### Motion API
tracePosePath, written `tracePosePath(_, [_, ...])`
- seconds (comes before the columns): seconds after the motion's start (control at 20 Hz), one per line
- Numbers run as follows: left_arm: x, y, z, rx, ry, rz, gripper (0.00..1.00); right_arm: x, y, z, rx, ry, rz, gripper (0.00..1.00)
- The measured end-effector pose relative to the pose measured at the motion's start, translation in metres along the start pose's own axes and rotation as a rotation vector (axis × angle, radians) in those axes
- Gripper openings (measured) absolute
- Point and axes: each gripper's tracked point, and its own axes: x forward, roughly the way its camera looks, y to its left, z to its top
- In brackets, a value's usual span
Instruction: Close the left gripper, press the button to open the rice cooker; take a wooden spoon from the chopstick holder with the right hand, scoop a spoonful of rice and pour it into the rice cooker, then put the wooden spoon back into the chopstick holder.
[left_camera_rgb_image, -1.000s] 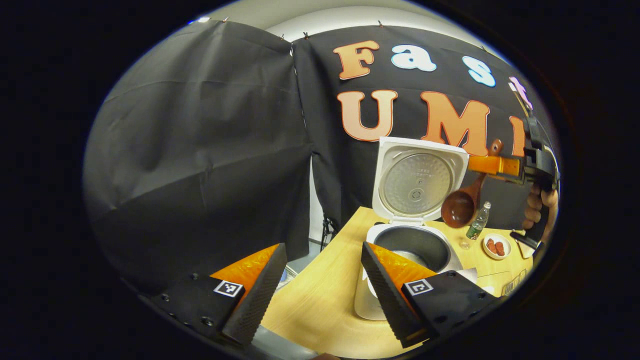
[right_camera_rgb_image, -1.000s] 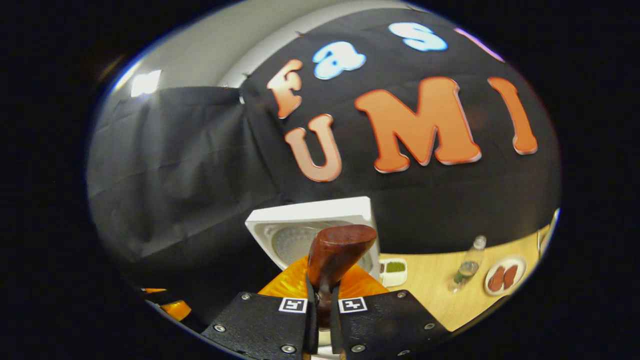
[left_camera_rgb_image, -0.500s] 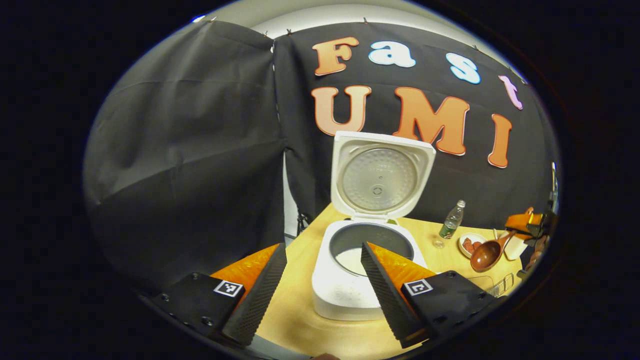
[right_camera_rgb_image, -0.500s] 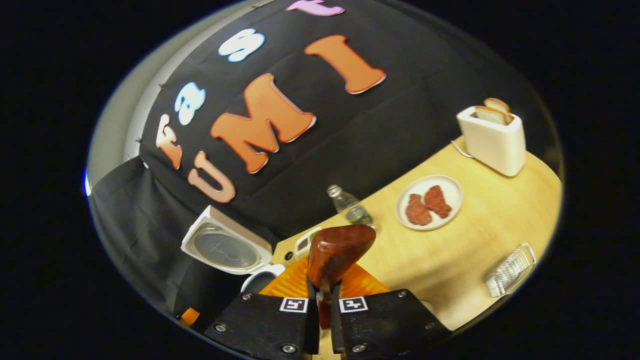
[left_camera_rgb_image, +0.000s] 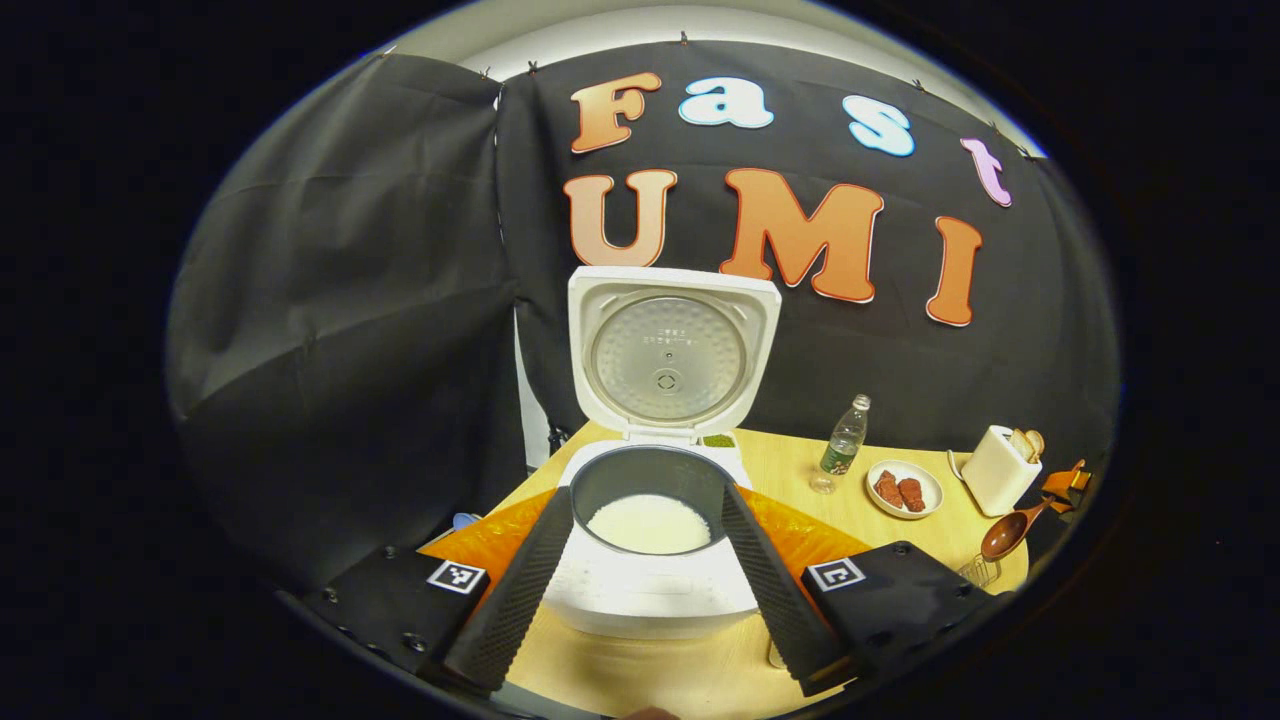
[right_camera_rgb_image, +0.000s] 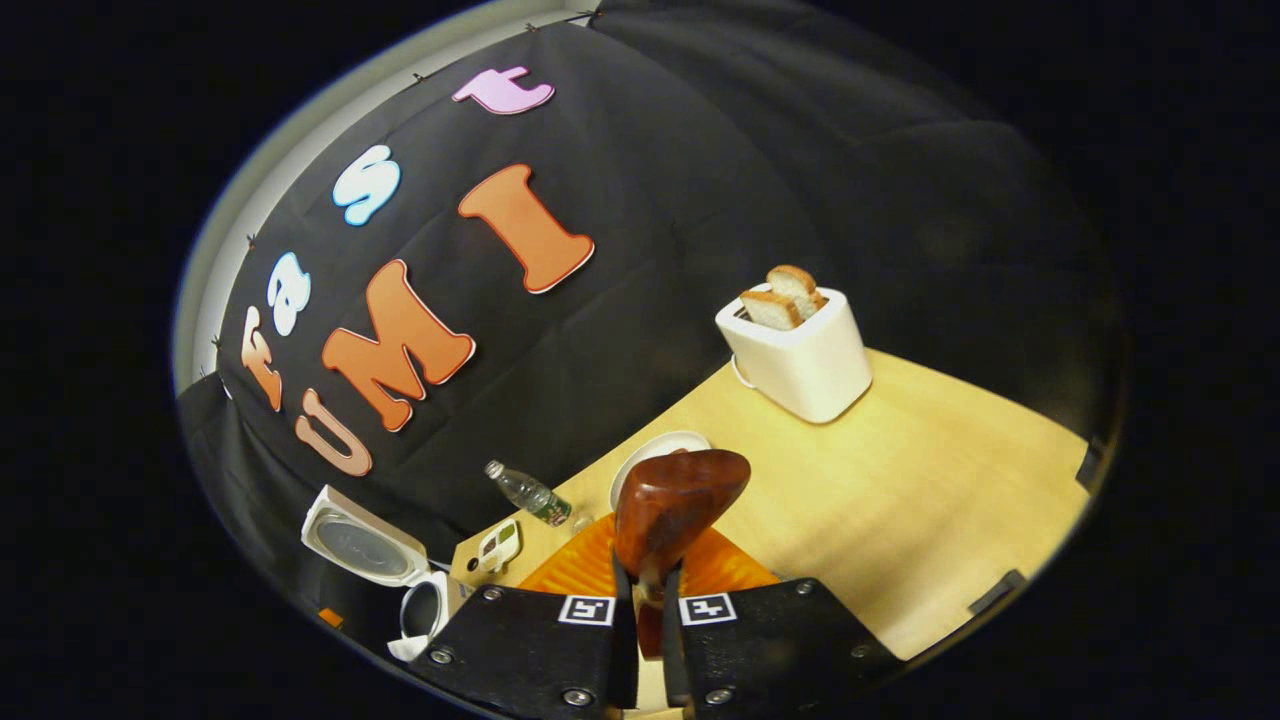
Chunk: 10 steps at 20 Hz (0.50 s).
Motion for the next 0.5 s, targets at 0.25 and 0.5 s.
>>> tracePosePath(0.25, [-0.009, -0.014, 0.004, 0.034, -0.015, 0.01, 1.0, 0.01, -0.038, -0.026, -0.056, 0.046, -0.023, 0.11])
tracePosePath(0.5, [-0.013, -0.023, 0.008, 0.047, -0.018, 0.014, 0.96, 0.027, -0.053, -0.064, -0.089, 0.121, -0.025, 0.16])
